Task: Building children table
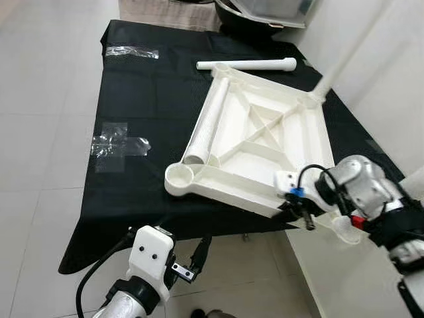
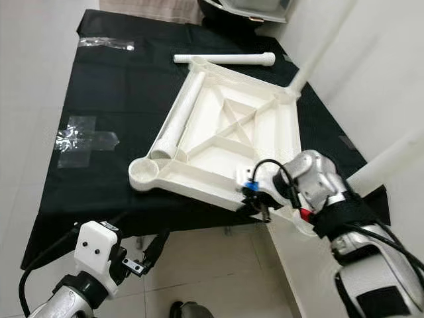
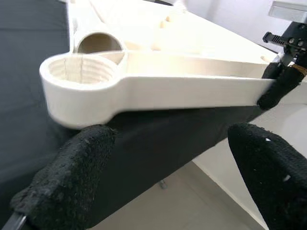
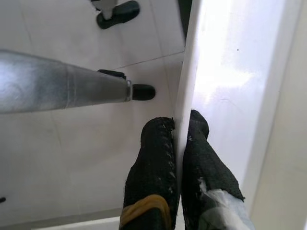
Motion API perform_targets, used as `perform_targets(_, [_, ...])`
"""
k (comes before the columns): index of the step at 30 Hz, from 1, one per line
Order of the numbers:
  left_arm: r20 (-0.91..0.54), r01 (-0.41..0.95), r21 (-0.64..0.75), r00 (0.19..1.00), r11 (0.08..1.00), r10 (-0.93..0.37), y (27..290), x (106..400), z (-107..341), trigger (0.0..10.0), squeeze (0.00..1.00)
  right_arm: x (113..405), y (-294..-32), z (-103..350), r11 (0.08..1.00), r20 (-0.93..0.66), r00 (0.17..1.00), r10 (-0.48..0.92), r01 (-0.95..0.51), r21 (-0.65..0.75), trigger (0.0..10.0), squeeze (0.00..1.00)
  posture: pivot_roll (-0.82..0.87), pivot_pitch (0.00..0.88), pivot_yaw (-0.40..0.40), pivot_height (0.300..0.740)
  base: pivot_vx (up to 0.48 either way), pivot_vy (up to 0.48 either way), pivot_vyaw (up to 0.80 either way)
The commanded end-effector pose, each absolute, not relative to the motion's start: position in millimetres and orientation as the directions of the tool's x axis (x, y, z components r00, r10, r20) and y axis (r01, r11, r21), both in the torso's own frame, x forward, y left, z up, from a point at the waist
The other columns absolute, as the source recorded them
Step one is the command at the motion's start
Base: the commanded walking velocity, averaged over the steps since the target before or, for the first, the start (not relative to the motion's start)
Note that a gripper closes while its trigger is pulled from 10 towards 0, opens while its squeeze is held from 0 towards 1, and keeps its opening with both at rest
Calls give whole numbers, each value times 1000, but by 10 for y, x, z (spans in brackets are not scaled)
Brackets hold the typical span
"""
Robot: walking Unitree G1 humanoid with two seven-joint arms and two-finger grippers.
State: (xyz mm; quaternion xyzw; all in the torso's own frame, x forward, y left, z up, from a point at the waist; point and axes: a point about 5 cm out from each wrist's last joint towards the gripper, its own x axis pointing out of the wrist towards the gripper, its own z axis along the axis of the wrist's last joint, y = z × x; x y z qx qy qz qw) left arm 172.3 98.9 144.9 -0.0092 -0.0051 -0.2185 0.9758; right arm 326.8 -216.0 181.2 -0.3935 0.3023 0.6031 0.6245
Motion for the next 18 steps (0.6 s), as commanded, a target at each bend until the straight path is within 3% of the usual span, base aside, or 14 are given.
perform_targets(1, [-10, 438, -17, 899, 899, -439, 981, 1699, 1394, 10000, 0, 3219, -2038, 1870, -206, -825, -12, 565, -970, -127, 0, 0, 44, 152, -196, 740, 0, 0, 0])
perform_targets(7, [-16, 445, -14, 895, 896, -445, 984, 1686, 1380, 10000, 0, 3292, -1885, 1985, -307, -779, 1, 627, -919, -248, 0, 0, 50, 143, -192, 740, 0, 0, 0])
perform_targets(10, [-20, 448, -12, 894, 894, -448, 986, 1682, 1371, 10000, 0, 3346, -1626, 2087, -380, -738, 13, 675, -851, -363, 0, 0, 53, 132, -193, 740, 0, 0, 0])
perform_targets(18, [-22, 452, -12, 892, 892, -452, 972, 1672, 1360, 10000, 0, 3465, -1255, 2212, -397, -691, 49, 722, -788, -471, 0, 0, 59, 114, -199, 740, 0, 0, 0])
